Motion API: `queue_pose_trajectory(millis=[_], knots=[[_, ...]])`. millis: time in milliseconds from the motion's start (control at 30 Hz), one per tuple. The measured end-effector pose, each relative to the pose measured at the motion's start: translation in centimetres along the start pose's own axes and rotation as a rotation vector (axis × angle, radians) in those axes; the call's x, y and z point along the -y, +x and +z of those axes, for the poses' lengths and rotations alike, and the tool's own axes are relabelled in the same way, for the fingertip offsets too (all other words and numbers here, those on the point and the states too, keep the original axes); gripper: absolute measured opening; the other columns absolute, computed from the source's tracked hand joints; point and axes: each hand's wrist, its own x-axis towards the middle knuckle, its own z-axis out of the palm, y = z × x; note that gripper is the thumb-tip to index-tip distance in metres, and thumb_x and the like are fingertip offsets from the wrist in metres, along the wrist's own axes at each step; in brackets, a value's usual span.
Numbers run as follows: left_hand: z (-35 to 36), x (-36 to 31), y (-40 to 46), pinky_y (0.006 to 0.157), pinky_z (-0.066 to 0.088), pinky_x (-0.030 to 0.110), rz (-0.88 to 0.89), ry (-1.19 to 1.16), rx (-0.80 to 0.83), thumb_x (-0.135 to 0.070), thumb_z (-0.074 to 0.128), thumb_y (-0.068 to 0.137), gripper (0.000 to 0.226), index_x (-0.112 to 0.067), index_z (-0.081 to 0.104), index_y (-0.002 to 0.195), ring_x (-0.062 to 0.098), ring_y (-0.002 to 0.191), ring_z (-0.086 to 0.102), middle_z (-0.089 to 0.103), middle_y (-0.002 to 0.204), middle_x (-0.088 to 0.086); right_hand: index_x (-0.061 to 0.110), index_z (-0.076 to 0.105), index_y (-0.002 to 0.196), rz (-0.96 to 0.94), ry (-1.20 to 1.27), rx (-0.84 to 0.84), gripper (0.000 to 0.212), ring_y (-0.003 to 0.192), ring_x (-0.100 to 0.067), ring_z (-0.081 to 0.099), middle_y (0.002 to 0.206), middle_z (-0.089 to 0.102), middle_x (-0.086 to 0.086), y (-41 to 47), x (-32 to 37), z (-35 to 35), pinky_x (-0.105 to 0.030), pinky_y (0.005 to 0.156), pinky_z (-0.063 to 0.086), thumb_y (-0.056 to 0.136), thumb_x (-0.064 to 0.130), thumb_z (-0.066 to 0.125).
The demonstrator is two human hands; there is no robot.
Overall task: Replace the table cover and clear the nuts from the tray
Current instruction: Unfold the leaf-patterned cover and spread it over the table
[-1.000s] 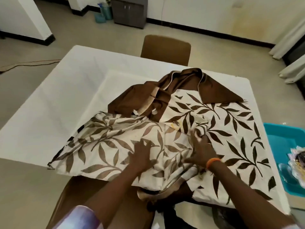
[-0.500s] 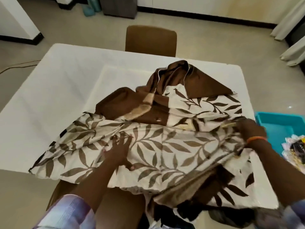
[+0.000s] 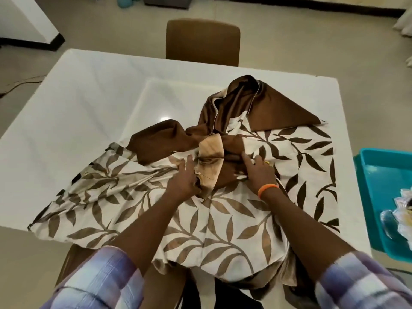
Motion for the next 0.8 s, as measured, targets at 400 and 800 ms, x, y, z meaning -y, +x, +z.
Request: queue_pose_trajectory(millis=[400,800], knots=[[-2.7,4.0,2.9,0.110,0.036,0.050,-0.199,0.390,0.160,-0.074,0.073,0.060,0.139,0.000,0.001,0.153,0.038,0.141,0.031,0.006,0.161,0.020,0.007,0.054,0.116,1.301,0.989,-0.760,0.030,0.112,-0.025,0.057,0.128,0.057,-0.019,6.8,-25.0,-5.8,-0.035,0.101,0.042,0.091,0.017,0.041],[3.3,-7.4,-0.4,0.098,0.046,0.048,0.033,0.162,0.076,-0.027,0.069,0.084,0.054,-0.021,0.048,0.133,0.034,0.129,0.038,0.039,0.144,0.009,0.030,0.043,0.138,-0.236,0.184,0.082,0.085,0.107,-0.041,0.053,0.125,0.046,-0.020,-0.8,-9.7,3.5,-0.045,0.087,0.050,0.064,0.064,0.068]])
